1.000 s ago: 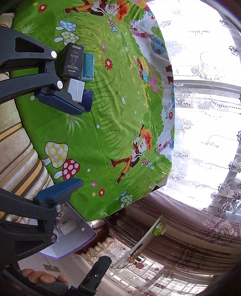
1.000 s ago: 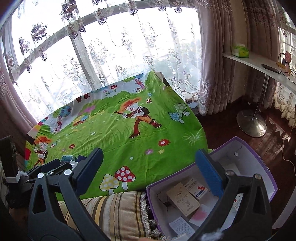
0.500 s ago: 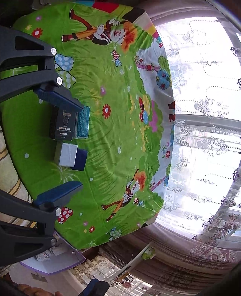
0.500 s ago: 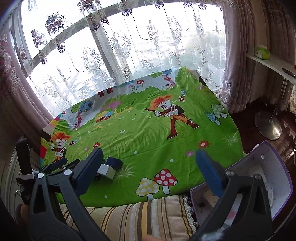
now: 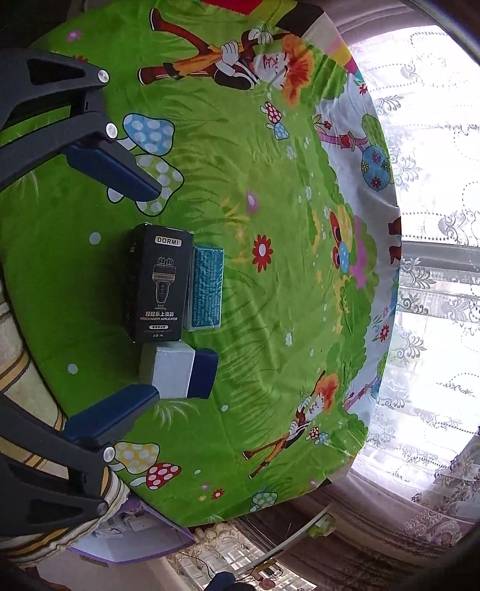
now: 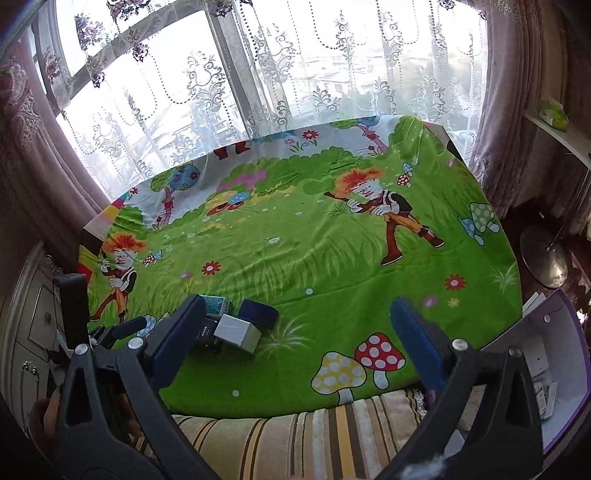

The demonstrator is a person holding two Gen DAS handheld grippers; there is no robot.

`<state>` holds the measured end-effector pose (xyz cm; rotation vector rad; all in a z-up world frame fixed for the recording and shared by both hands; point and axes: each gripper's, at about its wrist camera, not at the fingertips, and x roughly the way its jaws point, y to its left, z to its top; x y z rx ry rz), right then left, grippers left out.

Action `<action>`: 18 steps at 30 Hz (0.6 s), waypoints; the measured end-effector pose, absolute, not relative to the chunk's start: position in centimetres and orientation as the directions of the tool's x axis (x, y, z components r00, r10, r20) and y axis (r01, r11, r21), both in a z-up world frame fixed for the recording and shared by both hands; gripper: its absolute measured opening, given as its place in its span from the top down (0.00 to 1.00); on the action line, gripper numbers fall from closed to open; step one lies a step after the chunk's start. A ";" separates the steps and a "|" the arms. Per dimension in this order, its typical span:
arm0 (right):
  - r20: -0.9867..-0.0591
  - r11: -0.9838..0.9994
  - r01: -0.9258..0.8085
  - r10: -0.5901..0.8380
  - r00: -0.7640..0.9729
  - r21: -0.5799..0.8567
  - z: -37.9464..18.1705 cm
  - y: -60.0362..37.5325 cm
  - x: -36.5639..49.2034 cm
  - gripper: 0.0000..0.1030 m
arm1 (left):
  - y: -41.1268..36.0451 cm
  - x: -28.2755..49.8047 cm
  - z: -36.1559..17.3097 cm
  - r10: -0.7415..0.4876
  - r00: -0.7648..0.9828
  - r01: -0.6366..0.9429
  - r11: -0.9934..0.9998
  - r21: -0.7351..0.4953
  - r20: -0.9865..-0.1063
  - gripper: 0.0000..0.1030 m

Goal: Organize rigid objects
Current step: 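Move both open tools back to the boxes on the bed, then grasp the black DORMI box with the left tool while the right tool grasps the white box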

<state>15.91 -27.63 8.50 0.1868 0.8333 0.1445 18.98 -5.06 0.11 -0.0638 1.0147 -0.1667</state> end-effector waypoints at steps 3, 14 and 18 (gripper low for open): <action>-0.742 0.974 -0.066 0.210 0.637 0.218 7.4 -26.5 16.8 0.02 | -5.3 19.2 -0.8 -0.162 0.494 0.121 0.986 -0.117 -0.854 0.00; -0.819 0.970 -0.020 0.216 0.531 0.243 2.7 -25.0 19.3 0.02 | -4.9 21.0 -3.6 -0.153 0.436 0.139 0.985 -0.101 -0.887 0.00; -0.836 0.969 -0.016 0.221 0.502 0.246 1.7 -24.2 19.8 0.02 | -4.8 21.4 -4.2 -0.145 0.428 0.142 0.986 -0.092 -0.892 0.00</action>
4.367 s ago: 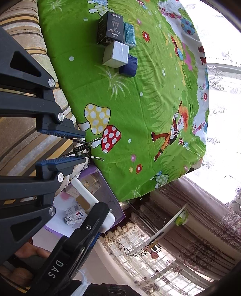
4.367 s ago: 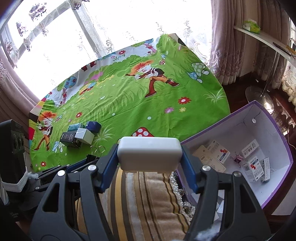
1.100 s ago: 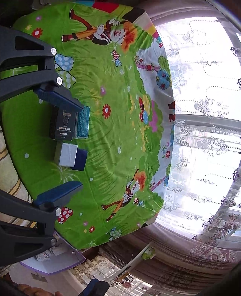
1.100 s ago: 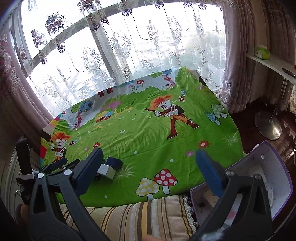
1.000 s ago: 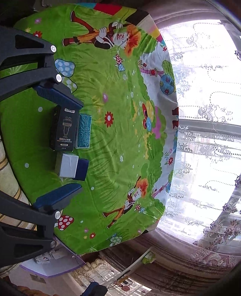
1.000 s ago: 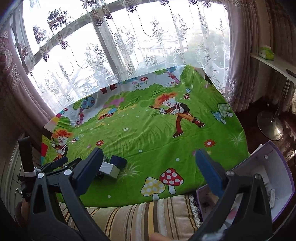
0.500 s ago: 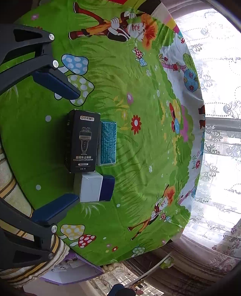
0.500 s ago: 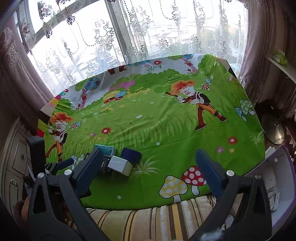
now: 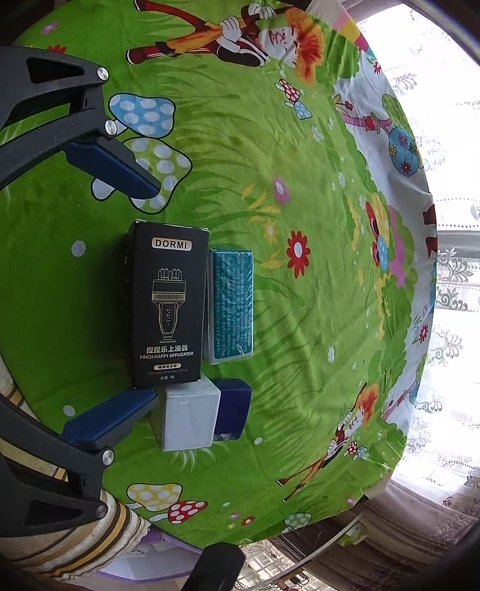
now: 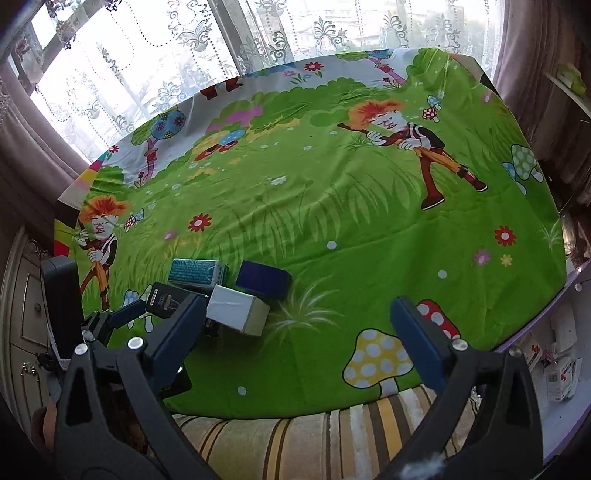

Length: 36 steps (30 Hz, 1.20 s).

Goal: Organize rigid objects
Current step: 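Grasp the black DORMI box with the left tool while the right tool grasps the white box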

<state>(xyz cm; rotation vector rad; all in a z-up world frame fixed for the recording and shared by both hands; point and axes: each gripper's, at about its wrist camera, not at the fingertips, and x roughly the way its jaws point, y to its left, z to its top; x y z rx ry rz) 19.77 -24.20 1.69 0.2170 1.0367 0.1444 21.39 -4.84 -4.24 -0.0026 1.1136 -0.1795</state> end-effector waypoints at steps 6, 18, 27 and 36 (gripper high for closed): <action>-0.856 0.969 -0.016 0.227 0.465 0.248 0.5 -22.8 20.6 0.02 | -4.7 21.8 -4.6 -0.153 0.434 0.152 0.984 -0.095 -0.888 0.05; -0.882 0.972 -0.041 0.227 0.414 0.231 -1.2 -19.8 21.0 0.02 | -2.7 21.4 -4.7 -0.102 0.454 0.051 0.995 -0.088 -0.885 0.15; -0.898 0.977 -0.049 0.208 0.387 0.206 -2.4 -18.0 21.3 0.02 | 1.9 21.1 -5.0 -0.038 0.470 -0.158 0.979 -0.126 -0.882 0.15; -0.915 0.986 -0.043 0.168 0.366 0.164 -3.9 -16.6 22.1 0.13 | 2.4 21.0 -5.0 -0.035 0.484 -0.176 0.975 -0.136 -0.874 0.15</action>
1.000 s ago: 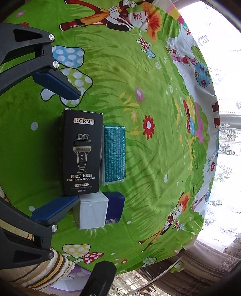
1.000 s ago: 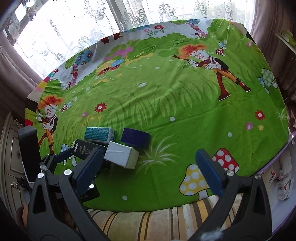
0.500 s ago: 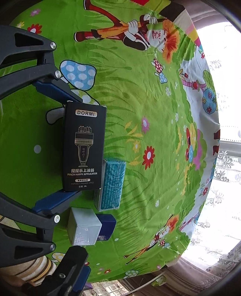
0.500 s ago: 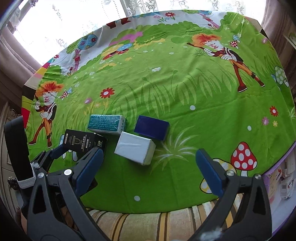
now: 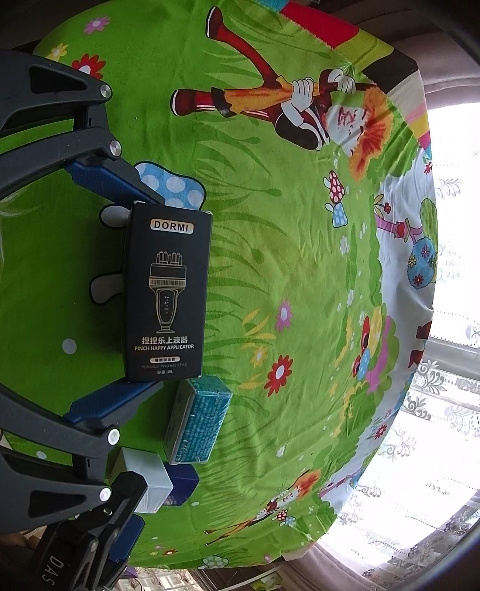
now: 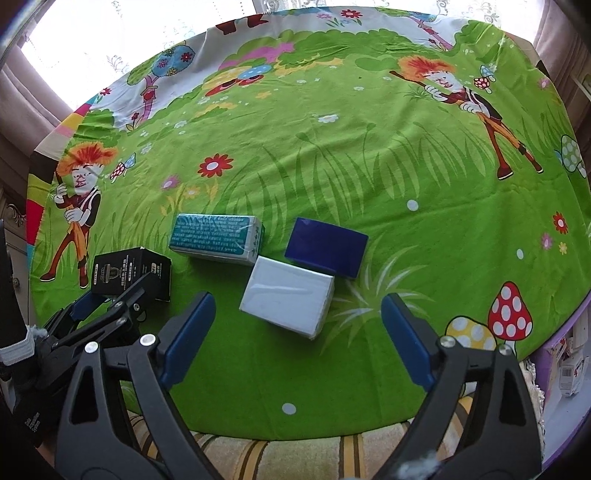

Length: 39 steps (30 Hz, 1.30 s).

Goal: Organize rigid objects
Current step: 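Grasp the black DORMI box with the left tool while the right tool grasps the white box, then carry both held boxes over to the storage box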

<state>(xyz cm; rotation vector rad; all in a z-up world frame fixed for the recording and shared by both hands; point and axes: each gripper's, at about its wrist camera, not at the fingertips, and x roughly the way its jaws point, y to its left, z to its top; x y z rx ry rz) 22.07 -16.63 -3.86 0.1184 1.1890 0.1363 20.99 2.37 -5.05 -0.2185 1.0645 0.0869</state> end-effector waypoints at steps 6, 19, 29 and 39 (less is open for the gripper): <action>-0.920 0.988 -0.031 0.155 0.360 0.154 -4.6 -16.7 22.4 0.22 | 2.3 20.8 -5.0 -0.031 0.488 -0.175 0.976 -0.132 -0.872 0.15; -0.929 0.990 -0.057 0.138 0.343 0.126 -4.8 -17.0 21.8 0.52 | 2.0 20.7 -4.8 -0.022 0.492 -0.165 0.979 -0.118 -0.870 0.15; -0.920 0.989 -0.078 0.142 0.365 0.122 -4.0 -17.6 20.6 0.52 | 0.9 19.6 -2.9 -0.005 0.540 -0.135 0.986 -0.093 -0.842 0.15; -0.907 0.988 -0.094 0.147 0.395 0.120 -2.9 -19.2 19.3 0.52 | -1.4 18.2 -0.8 -0.032 0.561 -0.094 0.990 -0.103 -0.827 0.15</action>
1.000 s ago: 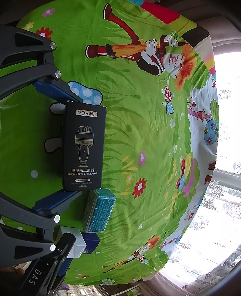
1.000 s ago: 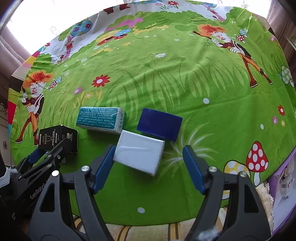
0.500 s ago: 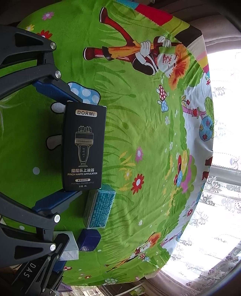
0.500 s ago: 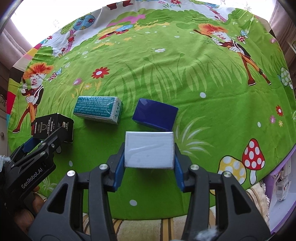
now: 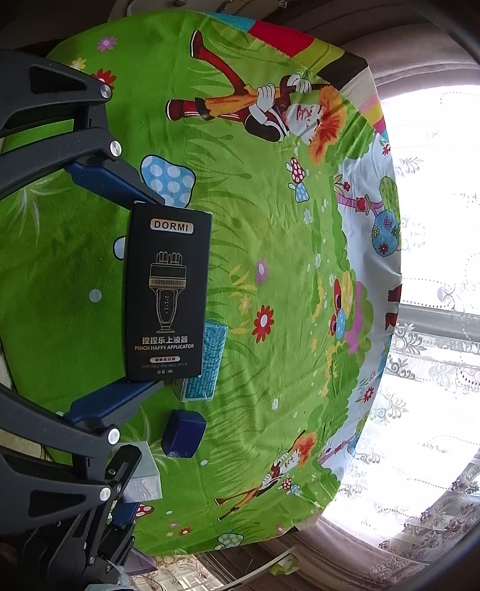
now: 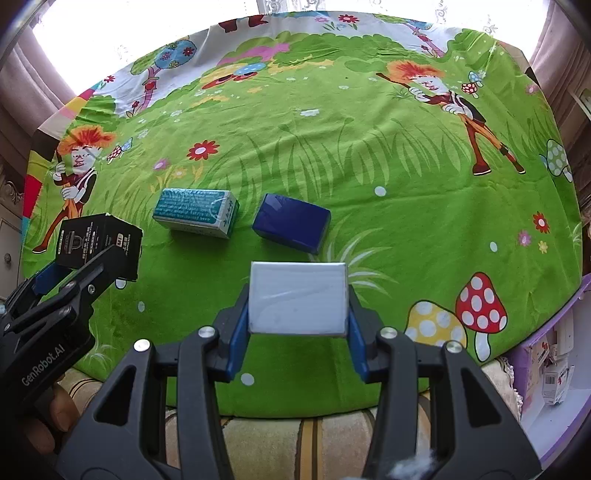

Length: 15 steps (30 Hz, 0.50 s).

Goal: Organize rigid objects
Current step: 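Carry both held boxes over to the storage box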

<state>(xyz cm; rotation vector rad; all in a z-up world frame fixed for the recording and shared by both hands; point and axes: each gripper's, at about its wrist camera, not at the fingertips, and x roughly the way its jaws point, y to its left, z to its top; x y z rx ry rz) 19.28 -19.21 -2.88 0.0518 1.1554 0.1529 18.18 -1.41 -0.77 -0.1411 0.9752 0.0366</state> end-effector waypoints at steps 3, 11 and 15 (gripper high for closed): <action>-0.902 0.987 -0.098 0.154 0.404 0.125 -2.6 -19.6 18.8 0.52 | -2.3 17.7 -0.3 -0.037 0.565 -0.080 0.992 -0.099 -0.824 0.15; -0.883 0.983 -0.100 0.184 0.432 0.156 -1.6 -21.4 17.5 0.52 | -4.7 16.5 0.9 -0.037 0.572 -0.047 0.996 -0.078 -0.819 0.15; -0.874 0.981 -0.085 0.193 0.447 0.174 -1.1 -22.9 16.7 0.52 | -5.8 15.9 1.4 -0.036 0.574 -0.036 0.997 -0.069 -0.818 0.15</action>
